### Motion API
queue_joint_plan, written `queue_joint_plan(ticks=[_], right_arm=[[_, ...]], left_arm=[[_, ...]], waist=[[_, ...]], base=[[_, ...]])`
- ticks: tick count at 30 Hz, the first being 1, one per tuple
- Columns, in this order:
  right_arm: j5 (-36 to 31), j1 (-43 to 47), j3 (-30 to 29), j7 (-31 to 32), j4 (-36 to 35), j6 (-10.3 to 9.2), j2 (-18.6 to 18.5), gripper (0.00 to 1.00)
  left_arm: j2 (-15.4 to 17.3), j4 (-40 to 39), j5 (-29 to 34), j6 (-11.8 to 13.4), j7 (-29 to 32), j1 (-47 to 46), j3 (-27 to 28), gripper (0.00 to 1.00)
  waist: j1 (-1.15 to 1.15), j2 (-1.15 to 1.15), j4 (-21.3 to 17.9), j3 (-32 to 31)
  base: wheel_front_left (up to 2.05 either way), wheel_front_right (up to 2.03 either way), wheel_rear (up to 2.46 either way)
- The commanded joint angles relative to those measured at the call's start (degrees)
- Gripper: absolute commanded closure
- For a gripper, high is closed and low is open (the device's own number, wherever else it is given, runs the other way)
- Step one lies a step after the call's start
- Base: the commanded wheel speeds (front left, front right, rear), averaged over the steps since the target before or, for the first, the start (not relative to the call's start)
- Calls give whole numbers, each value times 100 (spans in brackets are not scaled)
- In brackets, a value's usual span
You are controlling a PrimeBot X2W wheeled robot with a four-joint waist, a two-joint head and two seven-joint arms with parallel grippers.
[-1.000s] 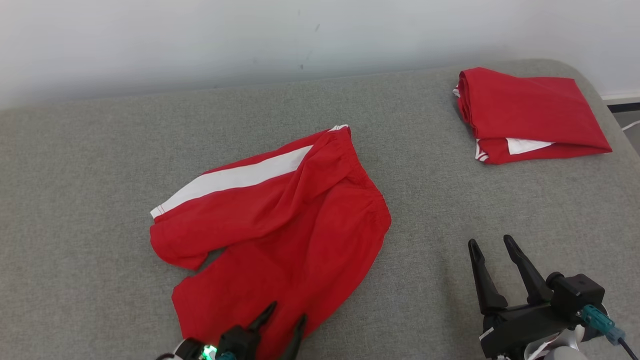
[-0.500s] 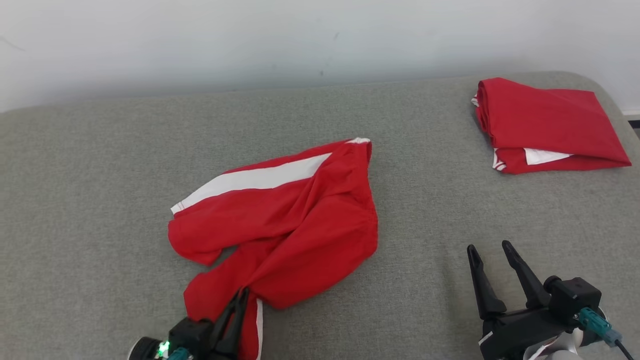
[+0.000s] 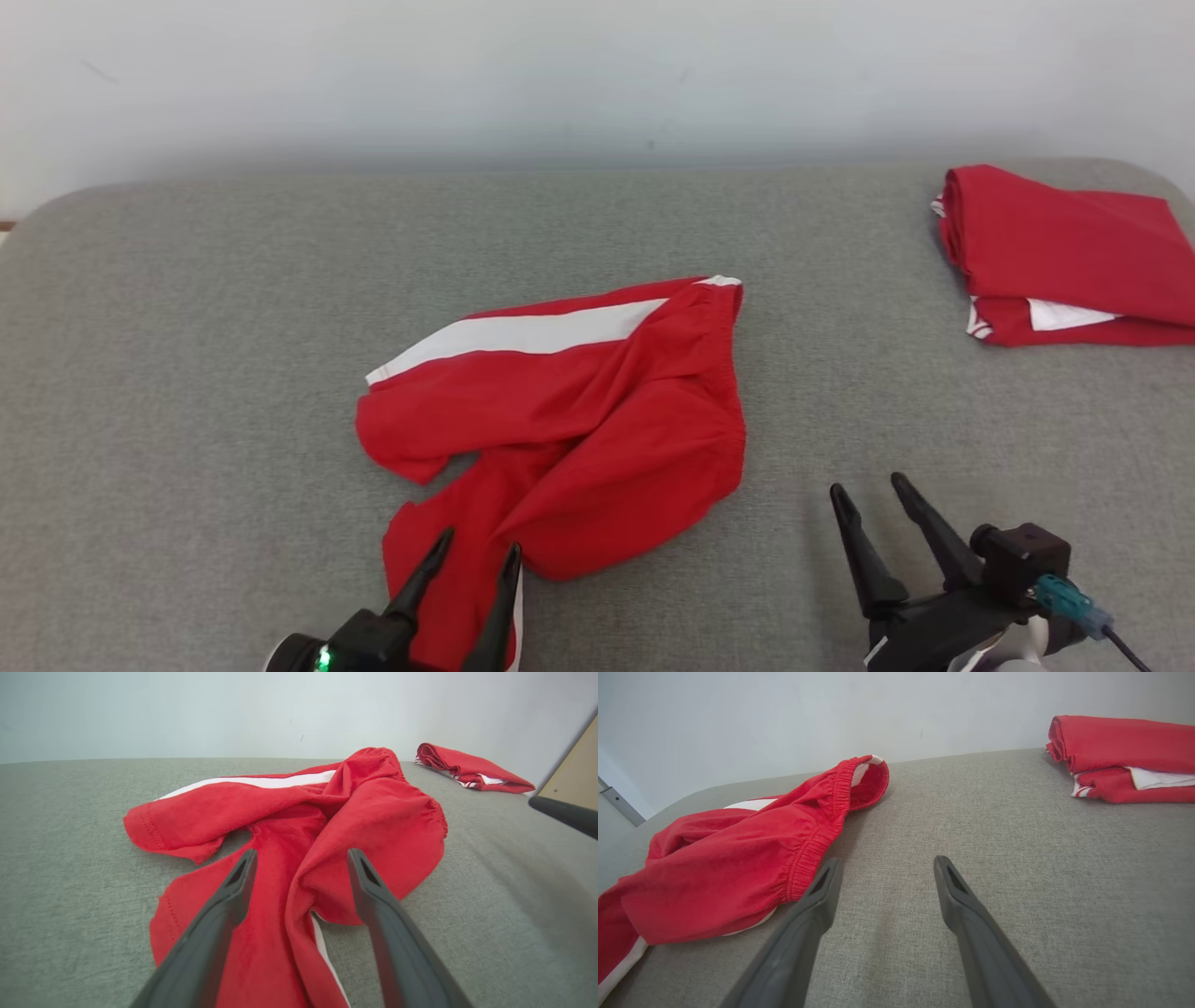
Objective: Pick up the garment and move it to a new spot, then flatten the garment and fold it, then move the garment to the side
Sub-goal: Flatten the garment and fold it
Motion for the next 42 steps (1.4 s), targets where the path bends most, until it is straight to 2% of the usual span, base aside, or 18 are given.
queue_joint_plan(ticks=[1, 11, 26, 27, 28, 34, 38, 42], right_arm=[[102, -77, 99, 17, 76, 3, -30, 0], [710, -439, 842, 139, 519, 3, -99, 0], [1975, -1315, 2035, 395, 1678, 3, -212, 0], [2028, -1361, 2125, 377, 1715, 3, -232, 64], [2090, -1406, 2192, 330, 1736, 3, -263, 100], [2251, -1424, 2556, 115, 1609, 3, -524, 100], [2268, -1324, 2697, 60, 1128, 3, -883, 100], [2412, -1171, 2772, 321, 438, 3, -1277, 100]], left_arm=[[1, -224, 1, 58, -24, 172, 48, 0], [-28, -1112, 13, 340, -24, 683, 480, 0], [-34, -1335, -54, 419, -24, 854, 694, 0], [-34, -1336, -50, 424, -24, 860, 704, 0], [-34, -1328, -53, 427, -24, 874, 709, 0], [-34, -1294, -103, 448, -24, 1021, 797, 0], [-34, -1272, -152, 452, -24, 1096, 881, 0], [-35, -1269, -190, 480, -24, 1202, 948, 0]], waist=[[0, 0, 149, -57], [0, 0, 532, -166], [0, 0, 1003, -178], [0, 0, 1017, -184], [0, 0, 1030, -194], [0, 0, 992, -323], [0, 0, 857, -381], [0, 0, 687, -425]], base=[[0, 0, 0], [0, 0, 0], [0, 0, 0], [0, 0, 0], [0, 0, 0], [0, 0, 0], [0, 0, 0], [0, 0, 0]])
